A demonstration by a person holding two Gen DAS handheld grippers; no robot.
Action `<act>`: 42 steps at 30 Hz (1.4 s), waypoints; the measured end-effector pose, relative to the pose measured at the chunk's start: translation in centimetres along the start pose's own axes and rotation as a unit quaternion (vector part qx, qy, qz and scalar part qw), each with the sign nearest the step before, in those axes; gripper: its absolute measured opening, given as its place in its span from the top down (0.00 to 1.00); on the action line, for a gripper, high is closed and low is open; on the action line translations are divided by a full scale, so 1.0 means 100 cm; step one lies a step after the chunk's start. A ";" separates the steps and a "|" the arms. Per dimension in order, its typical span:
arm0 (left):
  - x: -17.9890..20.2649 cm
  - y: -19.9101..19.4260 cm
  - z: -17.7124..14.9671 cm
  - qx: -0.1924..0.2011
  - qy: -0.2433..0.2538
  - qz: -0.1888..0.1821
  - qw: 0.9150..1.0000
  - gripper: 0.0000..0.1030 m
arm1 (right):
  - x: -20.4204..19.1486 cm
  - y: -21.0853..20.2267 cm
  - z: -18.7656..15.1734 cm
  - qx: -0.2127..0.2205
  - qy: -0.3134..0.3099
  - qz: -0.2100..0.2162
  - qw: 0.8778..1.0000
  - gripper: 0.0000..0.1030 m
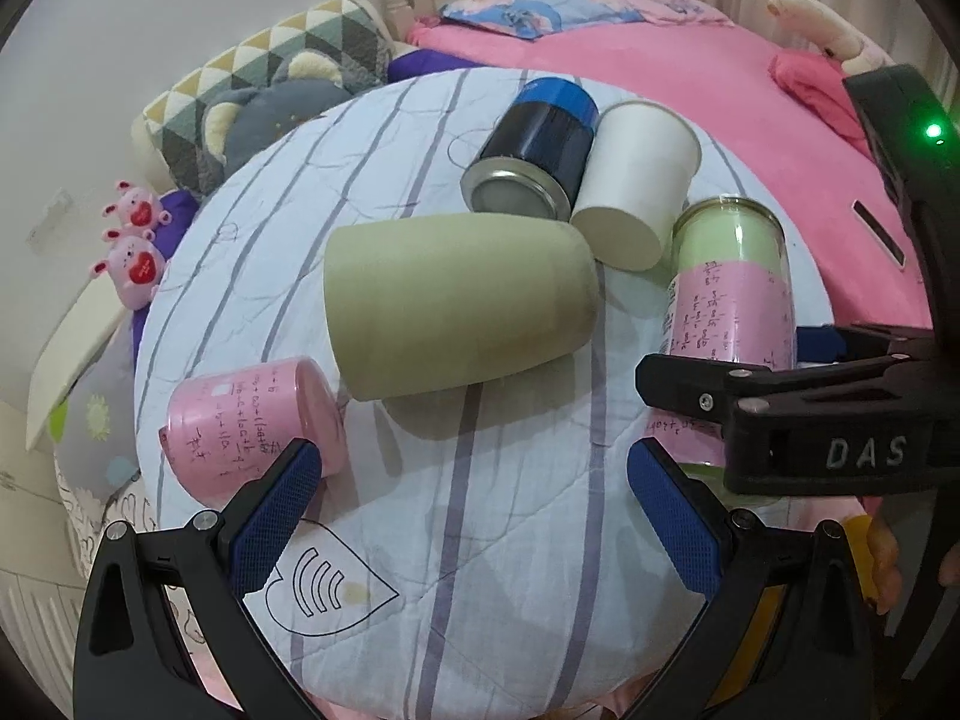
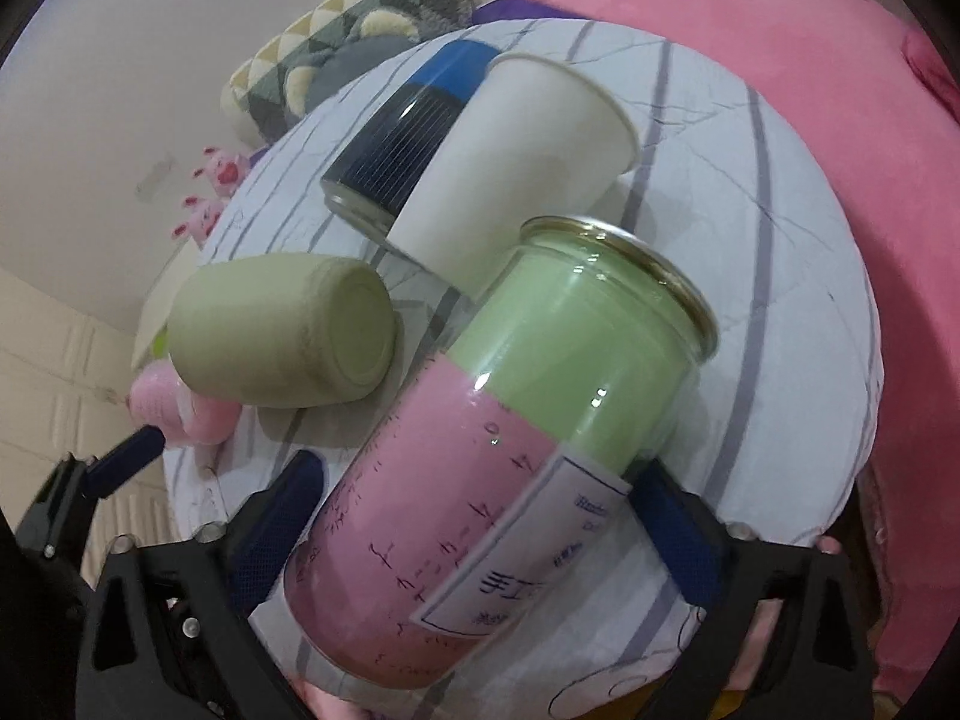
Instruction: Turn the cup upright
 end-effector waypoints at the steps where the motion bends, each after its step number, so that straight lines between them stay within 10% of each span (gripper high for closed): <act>1: 0.000 0.001 -0.001 -0.002 -0.003 0.000 1.000 0.00 | -0.003 0.000 0.001 0.001 -0.010 -0.002 1.000 0.05; 12: 0.008 -0.007 -0.015 -0.013 -0.032 0.021 0.999 0.00 | -0.018 -0.002 -0.006 -0.062 -0.144 0.003 0.988 0.06; 29: -0.001 -0.019 -0.049 -0.045 -0.190 0.077 0.978 0.00 | -0.020 -0.001 -0.002 -0.141 -0.363 0.001 0.921 0.12; 42: -0.007 -0.013 -0.053 -0.051 -0.220 0.076 0.971 0.00 | -0.018 0.021 0.024 -0.170 -0.290 -0.003 0.942 0.02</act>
Point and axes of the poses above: each gripper's, at about its wrist camera, not at the fingertips, and y roughly the way its jaws point, x to its right, z to its top, the point moved 10 cm from there along y, roughly the way its jaws point, and after that the axes turned 3 degrees about y, right-handed, at the moved point
